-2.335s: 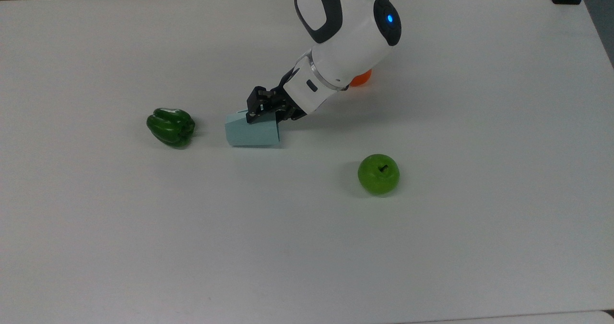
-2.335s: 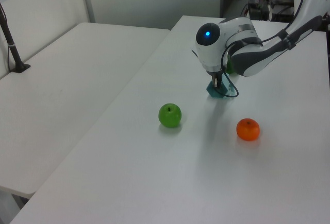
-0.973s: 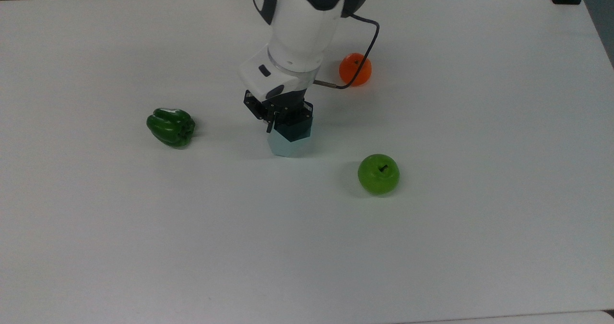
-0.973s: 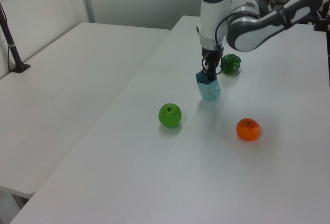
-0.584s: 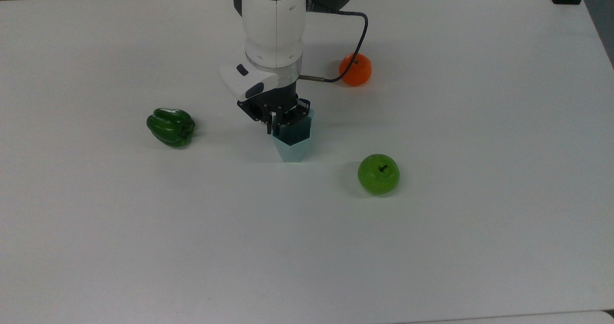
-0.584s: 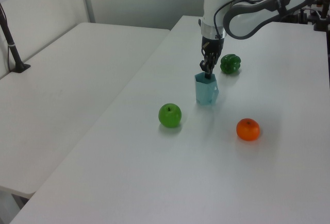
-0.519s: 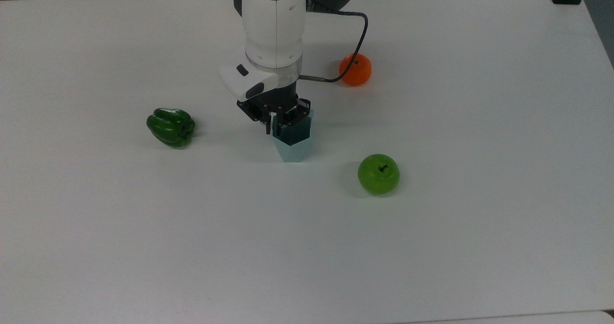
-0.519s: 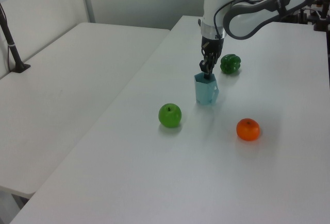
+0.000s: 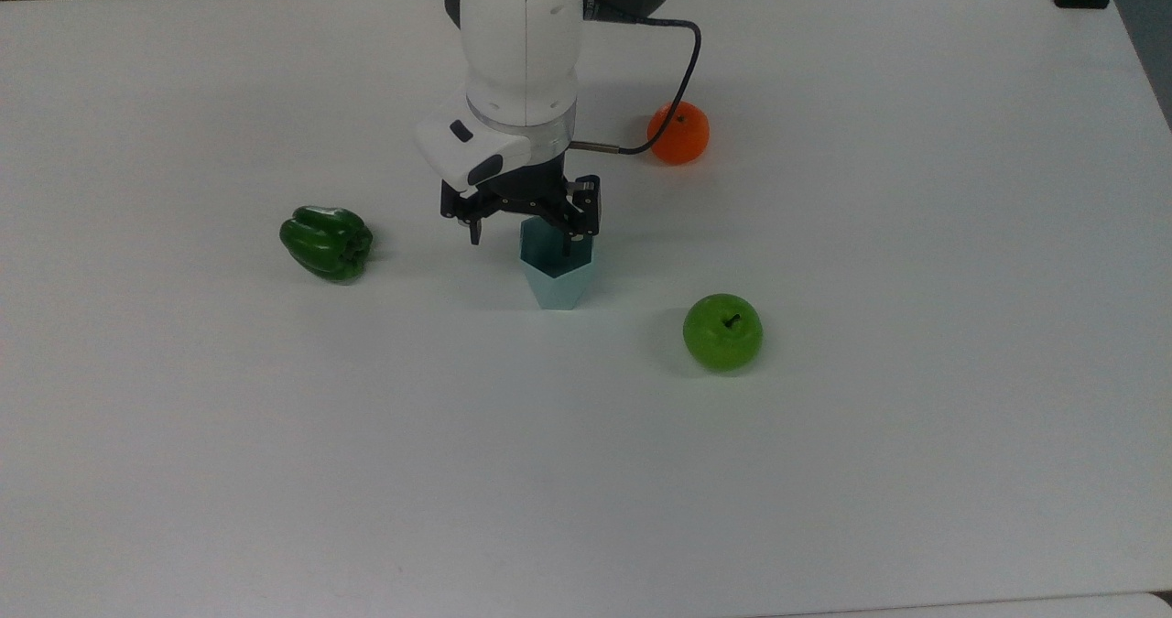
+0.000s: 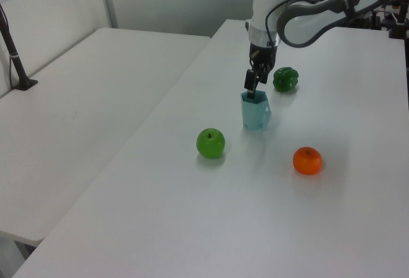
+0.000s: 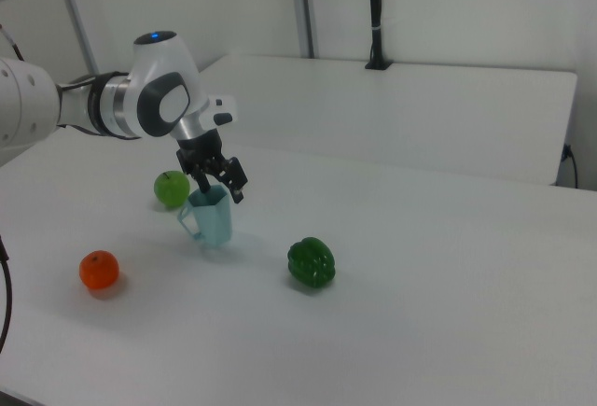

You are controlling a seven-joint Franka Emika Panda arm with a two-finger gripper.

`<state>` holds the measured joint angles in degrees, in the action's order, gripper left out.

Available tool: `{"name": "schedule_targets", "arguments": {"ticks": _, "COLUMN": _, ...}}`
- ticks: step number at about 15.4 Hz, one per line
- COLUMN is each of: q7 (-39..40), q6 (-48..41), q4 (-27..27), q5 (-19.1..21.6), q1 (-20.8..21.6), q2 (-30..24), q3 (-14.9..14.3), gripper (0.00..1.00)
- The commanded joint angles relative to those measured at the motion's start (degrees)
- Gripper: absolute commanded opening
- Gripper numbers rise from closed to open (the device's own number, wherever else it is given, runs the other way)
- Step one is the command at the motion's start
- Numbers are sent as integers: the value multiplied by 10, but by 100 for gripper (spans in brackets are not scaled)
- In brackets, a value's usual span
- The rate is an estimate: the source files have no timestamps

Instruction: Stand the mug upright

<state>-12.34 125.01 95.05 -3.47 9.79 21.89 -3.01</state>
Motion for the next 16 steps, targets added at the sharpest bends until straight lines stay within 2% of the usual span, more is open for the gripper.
{"name": "schedule_targets", "arguments": {"ticks": 1, "q7": 15, "q6": -35, "q4": 14, "q5": 15, "q1": -16, "q2": -57, "q3": -6, "gripper": 100}}
{"name": "schedule_targets", "arguments": {"ticks": 5, "q7": 42, "q6": -115, "q4": 11, "q5": 23, "q1": -43, "q2": -116, "q3": -6, "gripper": 100}}
{"name": "schedule_targets", "arguments": {"ticks": 8, "q7": 49, "q6": -165, "q4": -4, "q5": 36, "q1": -56, "q2": -138, "q3": -10, "gripper": 100}}
{"name": "schedule_targets", "arguments": {"ticks": 10, "q7": 49, "q6": -186, "q4": -5, "q5": 49, "q1": -55, "q2": -143, "q3": -21, "gripper": 100}}
{"name": "schedule_targets", "arguments": {"ticks": 16, "q7": 48, "q6": -189, "q4": -6, "q5": 57, "q1": -55, "q2": -142, "q3": -23, "gripper": 100}}
